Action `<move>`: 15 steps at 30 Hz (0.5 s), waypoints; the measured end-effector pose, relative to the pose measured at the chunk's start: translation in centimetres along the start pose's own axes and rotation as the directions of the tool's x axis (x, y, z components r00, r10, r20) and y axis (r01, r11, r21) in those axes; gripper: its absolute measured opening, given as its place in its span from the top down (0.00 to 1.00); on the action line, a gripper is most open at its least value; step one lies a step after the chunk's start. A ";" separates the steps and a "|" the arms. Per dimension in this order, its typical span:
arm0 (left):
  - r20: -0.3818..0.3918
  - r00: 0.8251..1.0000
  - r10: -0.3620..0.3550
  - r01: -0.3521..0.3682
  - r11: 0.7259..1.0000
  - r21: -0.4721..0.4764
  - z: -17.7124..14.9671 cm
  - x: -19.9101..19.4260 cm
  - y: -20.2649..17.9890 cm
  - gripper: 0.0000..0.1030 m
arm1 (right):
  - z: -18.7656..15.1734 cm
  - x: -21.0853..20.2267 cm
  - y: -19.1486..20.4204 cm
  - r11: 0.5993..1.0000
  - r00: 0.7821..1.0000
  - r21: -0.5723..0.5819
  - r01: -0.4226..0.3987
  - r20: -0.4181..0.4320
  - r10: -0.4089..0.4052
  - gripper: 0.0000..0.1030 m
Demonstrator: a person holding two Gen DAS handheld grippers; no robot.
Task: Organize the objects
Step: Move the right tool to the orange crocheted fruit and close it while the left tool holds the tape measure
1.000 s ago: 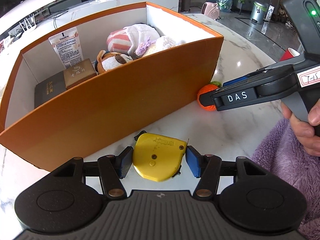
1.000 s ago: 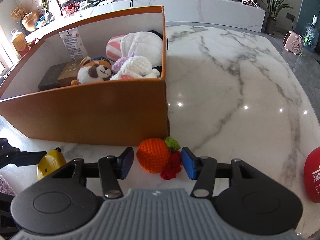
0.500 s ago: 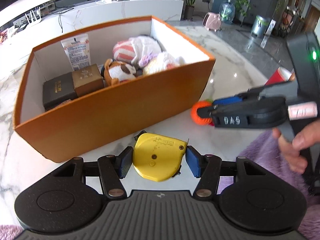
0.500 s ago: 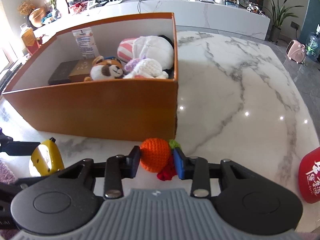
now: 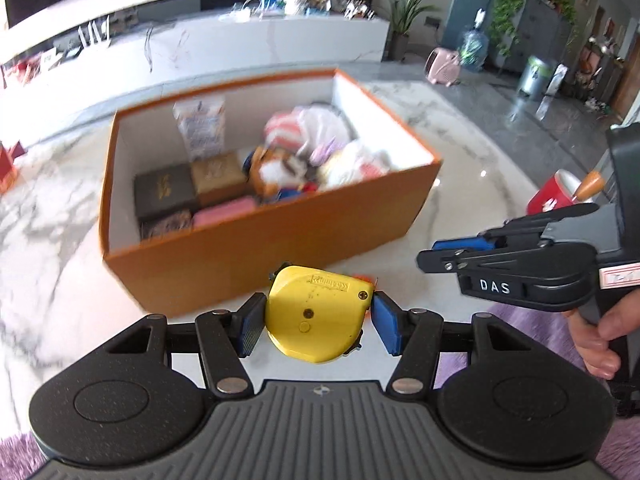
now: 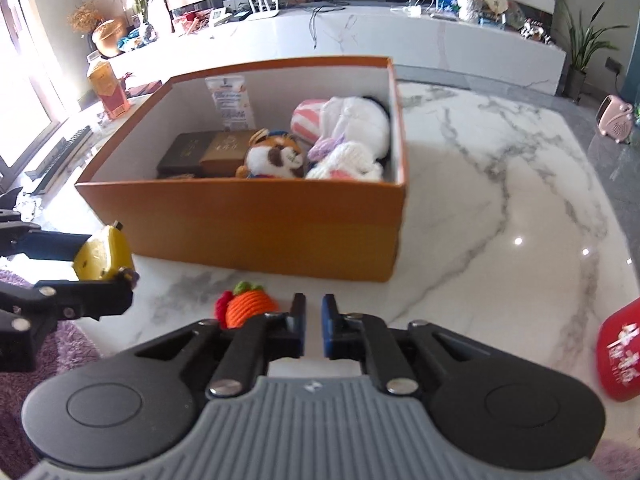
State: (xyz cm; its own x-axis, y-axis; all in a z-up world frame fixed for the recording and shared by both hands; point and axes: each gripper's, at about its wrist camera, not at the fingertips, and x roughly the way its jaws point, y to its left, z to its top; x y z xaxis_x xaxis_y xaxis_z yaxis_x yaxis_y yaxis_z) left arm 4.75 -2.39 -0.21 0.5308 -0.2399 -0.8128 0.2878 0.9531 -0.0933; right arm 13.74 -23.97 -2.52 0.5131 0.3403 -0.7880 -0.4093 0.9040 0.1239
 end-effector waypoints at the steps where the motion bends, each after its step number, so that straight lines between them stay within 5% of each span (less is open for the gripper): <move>1: -0.010 1.000 0.006 -0.006 1.000 -0.009 -0.4 0.3 0.3 0.35 | -0.2 0.3 0.4 1.000 1.000 -0.002 -0.015 -0.004 0.015 0.68; 8: -0.043 0.999 0.030 -0.032 0.998 -0.050 -1.8 1.5 2.2 0.35 | -0.3 2.8 3.2 0.996 0.999 -0.080 -0.041 -0.038 0.039 0.57; 15: -0.034 0.999 0.012 -0.014 0.998 -0.066 -1.6 1.7 3.1 0.35 | 0.0 5.7 3.9 0.993 0.996 -0.115 -0.039 -0.089 0.029 0.56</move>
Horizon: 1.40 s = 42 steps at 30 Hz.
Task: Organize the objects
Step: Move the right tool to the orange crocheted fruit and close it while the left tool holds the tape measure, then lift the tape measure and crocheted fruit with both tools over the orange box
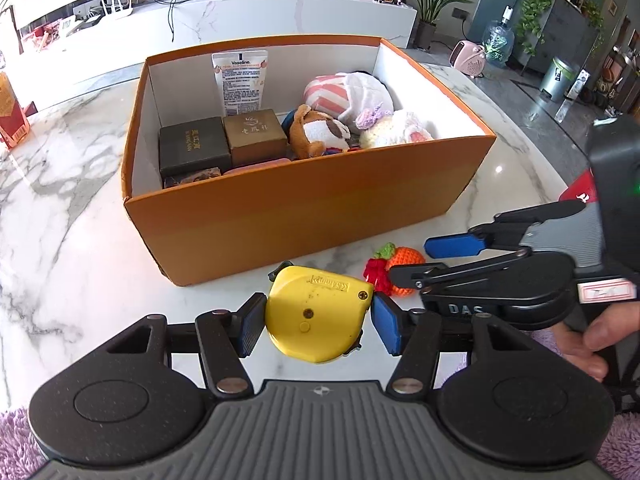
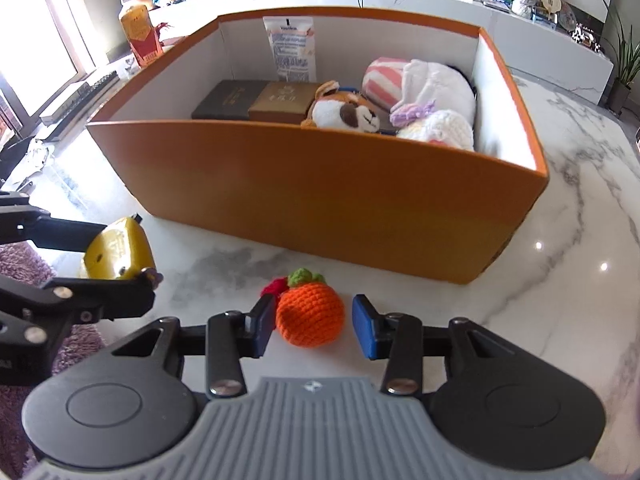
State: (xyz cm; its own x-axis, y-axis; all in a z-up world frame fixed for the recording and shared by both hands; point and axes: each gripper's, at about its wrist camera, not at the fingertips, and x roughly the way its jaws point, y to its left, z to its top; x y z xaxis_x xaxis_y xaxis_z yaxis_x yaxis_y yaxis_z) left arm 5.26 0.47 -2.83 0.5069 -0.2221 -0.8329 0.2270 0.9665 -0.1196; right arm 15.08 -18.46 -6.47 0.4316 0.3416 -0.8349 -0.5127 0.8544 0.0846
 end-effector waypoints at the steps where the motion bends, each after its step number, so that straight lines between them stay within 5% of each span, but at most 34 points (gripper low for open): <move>1: -0.002 1.000 -0.003 0.003 1.000 -0.002 0.0 0.1 0.1 0.35 | 0.0 0.3 -0.1 1.000 1.000 0.003 -0.004 -0.005 0.004 0.56; 15: 0.008 1.000 -0.010 0.010 1.000 0.000 0.3 -0.5 0.2 0.35 | -0.2 1.1 -0.1 0.997 0.997 0.036 -0.066 -0.037 0.068 0.58; 24: 0.096 0.994 -0.048 0.046 0.999 0.021 3.1 -4.5 0.4 0.35 | 2.4 -6.4 0.7 0.994 0.989 -0.061 -0.095 0.104 0.101 0.58; 29: 0.135 0.991 0.003 -0.012 0.998 0.061 6.4 -4.8 1.6 0.35 | 6.1 -8.6 0.8 0.988 0.979 -0.134 -0.080 0.174 0.103 0.58; 42: 0.120 0.992 0.047 -0.059 0.993 0.098 12.6 1.3 6.1 0.35 | 17.2 1.1 -0.9 0.982 0.991 -0.188 -0.011 0.129 0.035 0.58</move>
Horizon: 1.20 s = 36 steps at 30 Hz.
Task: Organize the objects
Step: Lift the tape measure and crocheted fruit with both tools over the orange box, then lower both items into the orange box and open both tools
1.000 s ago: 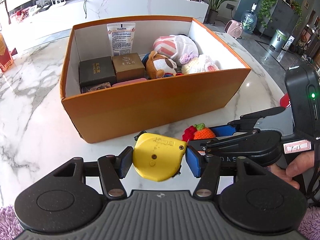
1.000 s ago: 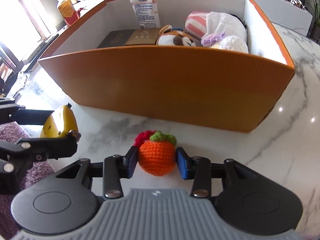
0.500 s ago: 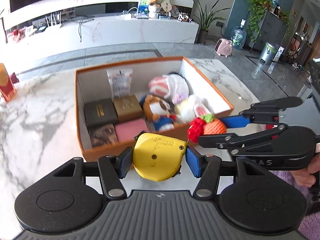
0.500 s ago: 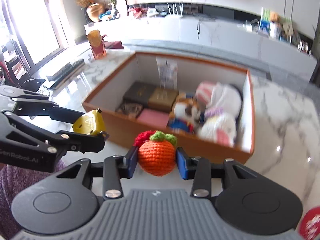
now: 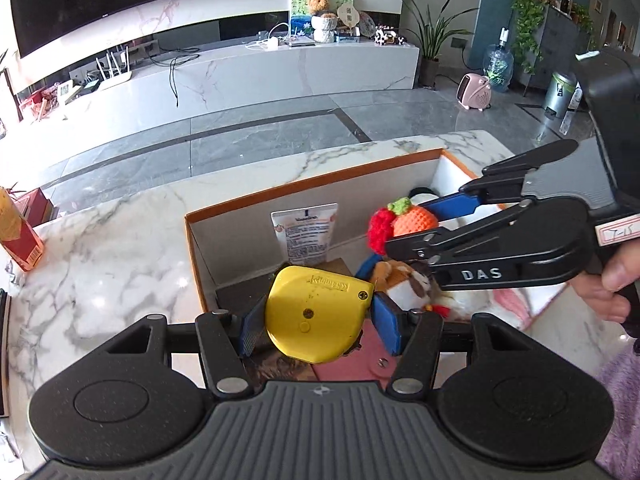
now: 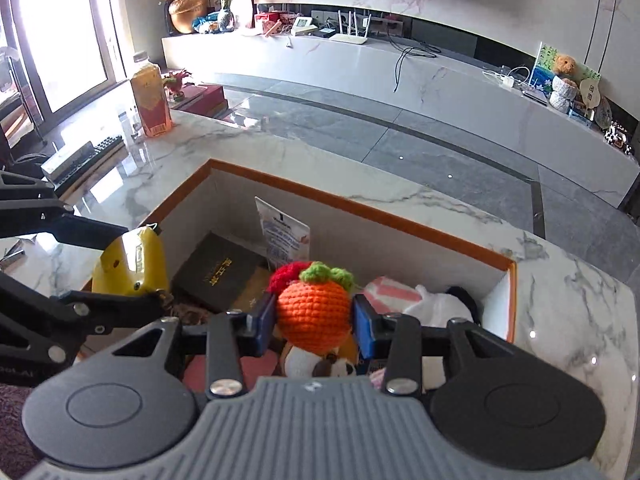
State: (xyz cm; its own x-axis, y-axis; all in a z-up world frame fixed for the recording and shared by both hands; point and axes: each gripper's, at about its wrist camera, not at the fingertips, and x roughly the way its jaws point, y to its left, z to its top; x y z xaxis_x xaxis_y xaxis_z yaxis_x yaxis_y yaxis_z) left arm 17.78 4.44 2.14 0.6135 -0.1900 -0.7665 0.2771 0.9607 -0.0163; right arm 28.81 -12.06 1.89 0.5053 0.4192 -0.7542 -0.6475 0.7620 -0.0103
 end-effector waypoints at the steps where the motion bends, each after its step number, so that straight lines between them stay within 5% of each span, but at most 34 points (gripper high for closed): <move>1: -0.004 1.000 0.006 -0.006 1.000 0.001 0.1 0.6 0.2 0.35 | 0.3 0.9 -0.1 1.000 1.000 -0.006 0.006 -0.003 -0.006 0.58; 16: -0.030 0.996 0.082 -0.077 0.990 0.119 1.2 4.5 0.7 0.35 | 0.9 8.3 -0.8 0.997 0.997 -0.063 0.055 -0.057 -0.058 0.58; 24: -0.048 0.992 0.119 -0.109 0.977 0.181 1.6 5.0 0.5 0.35 | 0.6 7.3 -1.0 0.997 0.997 -0.049 0.062 -0.042 -0.064 0.54; 33: -0.101 0.970 0.222 -0.175 0.922 0.346 2.1 7.4 -0.5 0.35 | -0.6 4.8 -1.2 0.998 0.998 0.038 0.053 -0.035 -0.051 0.53; 36: -0.119 0.967 0.225 -0.173 0.924 0.340 2.3 8.3 -0.4 0.35 | -0.8 4.4 -1.1 0.998 0.998 0.036 0.058 -0.029 -0.057 0.53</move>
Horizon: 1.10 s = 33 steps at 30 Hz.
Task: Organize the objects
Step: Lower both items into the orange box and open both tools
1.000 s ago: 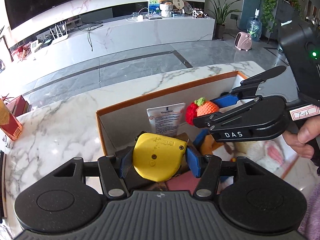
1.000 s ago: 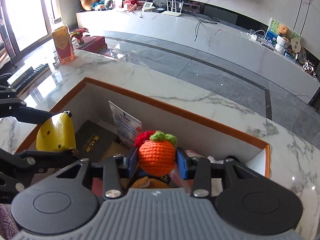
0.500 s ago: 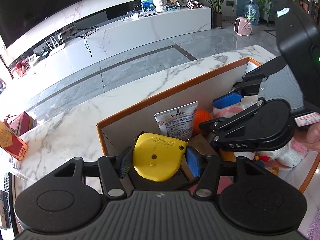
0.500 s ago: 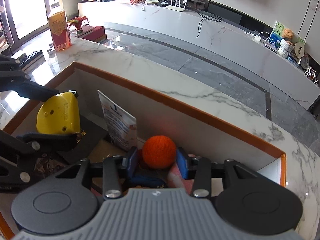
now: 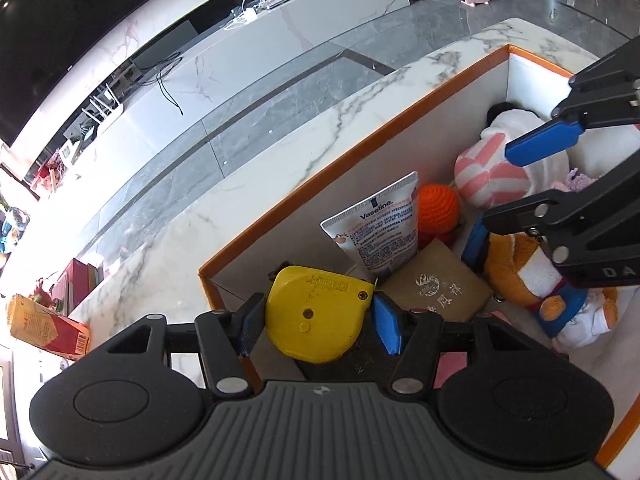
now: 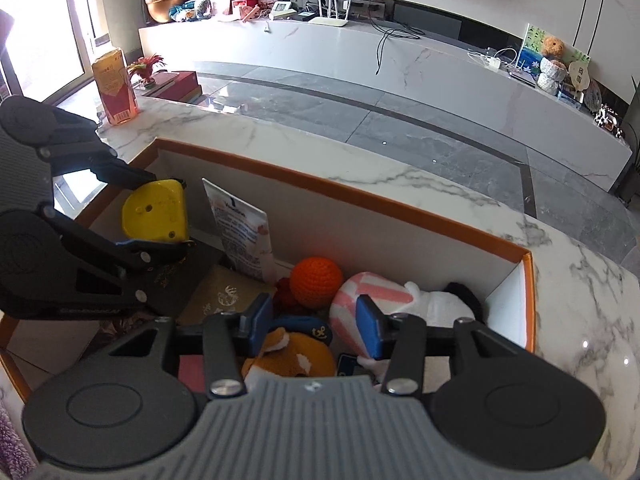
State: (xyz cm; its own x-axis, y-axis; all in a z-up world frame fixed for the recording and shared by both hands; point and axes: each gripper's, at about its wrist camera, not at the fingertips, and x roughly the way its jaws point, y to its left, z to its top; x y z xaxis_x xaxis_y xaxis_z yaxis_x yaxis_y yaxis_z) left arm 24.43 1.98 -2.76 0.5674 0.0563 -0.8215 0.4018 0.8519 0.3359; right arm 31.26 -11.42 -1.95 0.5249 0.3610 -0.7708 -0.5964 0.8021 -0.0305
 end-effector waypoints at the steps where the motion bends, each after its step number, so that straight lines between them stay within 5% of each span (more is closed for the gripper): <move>1: -0.003 1.000 0.002 -0.002 1.000 -0.016 0.0 0.2 0.1 0.35 | 0.0 -0.1 -0.1 1.000 1.000 0.001 0.002 0.002 -0.002 0.53; 18: 0.004 0.999 0.033 -0.032 0.999 -0.032 0.2 1.1 0.6 0.42 | -0.5 -0.7 -0.9 1.000 1.000 0.027 -0.002 0.002 0.002 0.53; 21: -0.002 1.000 -0.011 0.011 1.000 -0.026 -0.2 0.6 0.5 0.59 | -0.6 -0.8 -1.0 1.000 1.000 0.030 -0.001 0.002 0.001 0.53; 28: -0.002 0.998 -0.063 0.063 0.998 0.029 -0.9 0.4 0.1 0.60 | -0.8 -0.9 -0.9 0.999 1.000 0.036 -0.005 0.002 0.005 0.53; 31: -0.029 0.997 -0.066 0.067 0.997 0.026 -0.9 1.3 0.1 0.75 | -1.0 -0.8 -0.9 1.000 1.000 0.031 -0.002 -0.001 0.002 0.53; 33: -0.028 0.997 -0.068 0.068 0.997 0.019 -0.9 1.7 0.2 0.75 | -1.0 -0.8 -0.9 1.000 1.000 0.031 -0.001 -0.003 0.001 0.53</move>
State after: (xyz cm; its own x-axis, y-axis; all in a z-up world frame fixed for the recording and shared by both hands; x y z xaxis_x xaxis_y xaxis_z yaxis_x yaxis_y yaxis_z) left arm 24.80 2.68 -4.51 0.5188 0.0129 -0.8548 0.4528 0.8440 0.2875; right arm 30.80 -12.91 -1.97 0.5224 0.3603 -0.7728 -0.5777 0.8162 -0.0100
